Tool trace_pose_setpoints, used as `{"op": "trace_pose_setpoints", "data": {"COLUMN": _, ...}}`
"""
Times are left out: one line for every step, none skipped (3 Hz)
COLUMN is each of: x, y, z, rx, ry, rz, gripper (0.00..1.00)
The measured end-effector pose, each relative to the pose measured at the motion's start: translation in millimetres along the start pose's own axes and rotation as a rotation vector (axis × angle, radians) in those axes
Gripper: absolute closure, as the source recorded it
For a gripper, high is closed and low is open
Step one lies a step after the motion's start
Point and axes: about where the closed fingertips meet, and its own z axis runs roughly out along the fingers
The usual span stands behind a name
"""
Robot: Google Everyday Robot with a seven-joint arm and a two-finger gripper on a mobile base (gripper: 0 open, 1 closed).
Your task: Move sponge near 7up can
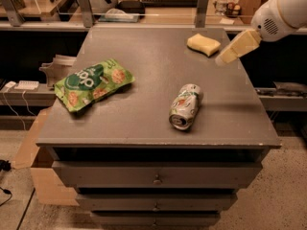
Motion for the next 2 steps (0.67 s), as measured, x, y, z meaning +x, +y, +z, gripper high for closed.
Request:
{"op": "trace_pose_setpoints", "data": {"x": -4, "y": -41, "z": 47, "rx": 0.039, "ry": -0.073, "rz": 0.083, "gripper": 0.00}}
{"op": "trace_pose_setpoints", "data": {"x": -19, "y": -65, "z": 92, "rx": 0.036, "ry": -0.180, "rz": 0.118, "gripper": 0.00}}
